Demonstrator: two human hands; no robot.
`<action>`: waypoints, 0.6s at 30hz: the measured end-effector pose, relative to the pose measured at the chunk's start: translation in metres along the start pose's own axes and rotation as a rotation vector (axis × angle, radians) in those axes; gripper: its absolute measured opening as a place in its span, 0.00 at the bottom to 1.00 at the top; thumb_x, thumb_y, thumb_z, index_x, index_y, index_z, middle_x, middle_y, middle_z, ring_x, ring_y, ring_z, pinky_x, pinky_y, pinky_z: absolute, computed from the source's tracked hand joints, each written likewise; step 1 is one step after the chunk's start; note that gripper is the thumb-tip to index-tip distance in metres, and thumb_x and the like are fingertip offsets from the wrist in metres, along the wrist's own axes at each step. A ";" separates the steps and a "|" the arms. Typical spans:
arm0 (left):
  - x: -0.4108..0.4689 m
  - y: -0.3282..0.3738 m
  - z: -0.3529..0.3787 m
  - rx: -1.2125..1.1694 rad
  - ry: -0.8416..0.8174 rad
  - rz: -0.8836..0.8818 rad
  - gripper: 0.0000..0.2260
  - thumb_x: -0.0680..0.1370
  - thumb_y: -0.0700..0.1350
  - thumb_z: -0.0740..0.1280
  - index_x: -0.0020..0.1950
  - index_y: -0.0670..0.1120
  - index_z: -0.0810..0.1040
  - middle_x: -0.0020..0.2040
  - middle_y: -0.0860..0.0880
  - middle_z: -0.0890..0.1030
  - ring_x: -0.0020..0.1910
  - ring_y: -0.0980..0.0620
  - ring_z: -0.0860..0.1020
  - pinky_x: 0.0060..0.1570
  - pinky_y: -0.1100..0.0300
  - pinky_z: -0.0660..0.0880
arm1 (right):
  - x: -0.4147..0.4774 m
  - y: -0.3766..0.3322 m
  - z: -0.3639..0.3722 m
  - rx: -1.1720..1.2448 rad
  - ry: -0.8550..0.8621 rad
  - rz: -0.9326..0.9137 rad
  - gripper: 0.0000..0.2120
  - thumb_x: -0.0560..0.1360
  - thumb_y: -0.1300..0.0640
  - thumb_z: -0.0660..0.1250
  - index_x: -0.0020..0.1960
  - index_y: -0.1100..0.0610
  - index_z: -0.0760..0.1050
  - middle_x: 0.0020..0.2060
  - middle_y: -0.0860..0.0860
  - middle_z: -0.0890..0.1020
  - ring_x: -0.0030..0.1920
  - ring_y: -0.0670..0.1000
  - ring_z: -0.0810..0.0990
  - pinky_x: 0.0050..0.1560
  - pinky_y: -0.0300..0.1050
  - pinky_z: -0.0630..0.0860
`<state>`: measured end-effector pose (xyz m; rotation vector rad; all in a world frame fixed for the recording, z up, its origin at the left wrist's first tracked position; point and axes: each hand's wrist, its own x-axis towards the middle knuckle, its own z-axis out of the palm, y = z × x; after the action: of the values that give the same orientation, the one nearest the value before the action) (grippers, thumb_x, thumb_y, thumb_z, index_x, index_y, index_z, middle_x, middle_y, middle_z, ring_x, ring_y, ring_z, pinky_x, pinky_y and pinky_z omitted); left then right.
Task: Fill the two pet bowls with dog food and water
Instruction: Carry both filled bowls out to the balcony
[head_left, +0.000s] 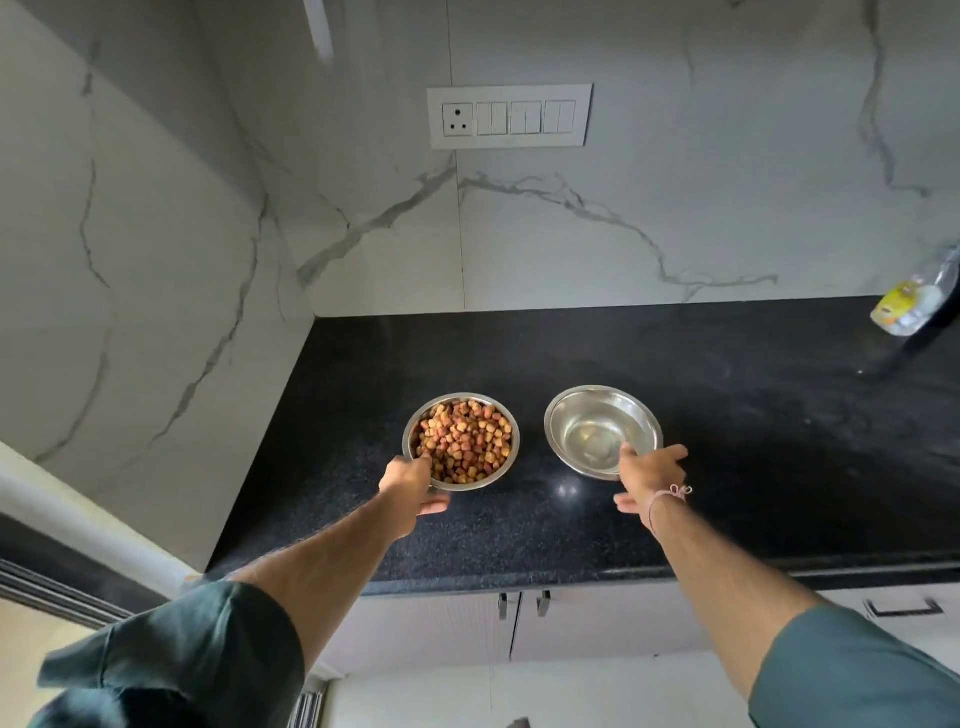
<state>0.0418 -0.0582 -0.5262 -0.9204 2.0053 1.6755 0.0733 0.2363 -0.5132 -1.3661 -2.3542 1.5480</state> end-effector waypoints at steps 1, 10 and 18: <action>0.000 -0.002 0.002 -0.011 0.004 0.002 0.15 0.86 0.46 0.59 0.72 0.43 0.70 0.53 0.41 0.82 0.44 0.43 0.87 0.42 0.49 0.85 | 0.001 0.003 0.001 0.070 -0.031 0.022 0.16 0.82 0.52 0.65 0.61 0.57 0.61 0.52 0.65 0.81 0.33 0.62 0.86 0.32 0.54 0.84; -0.008 -0.005 0.011 -0.101 0.089 -0.003 0.15 0.85 0.37 0.56 0.72 0.42 0.70 0.61 0.38 0.81 0.40 0.42 0.87 0.32 0.54 0.85 | 0.011 0.012 0.002 0.295 -0.244 0.067 0.19 0.83 0.69 0.57 0.73 0.68 0.68 0.44 0.67 0.84 0.40 0.61 0.87 0.28 0.45 0.83; -0.031 -0.023 0.009 -0.169 0.222 0.002 0.13 0.85 0.39 0.57 0.70 0.42 0.70 0.61 0.39 0.80 0.35 0.43 0.86 0.28 0.56 0.83 | 0.018 0.010 0.000 0.266 -0.276 0.001 0.17 0.83 0.66 0.59 0.70 0.71 0.69 0.39 0.68 0.85 0.31 0.58 0.87 0.26 0.43 0.81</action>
<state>0.0786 -0.0434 -0.5243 -1.2104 2.0250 1.8365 0.0692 0.2497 -0.5283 -1.1613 -2.1712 2.0790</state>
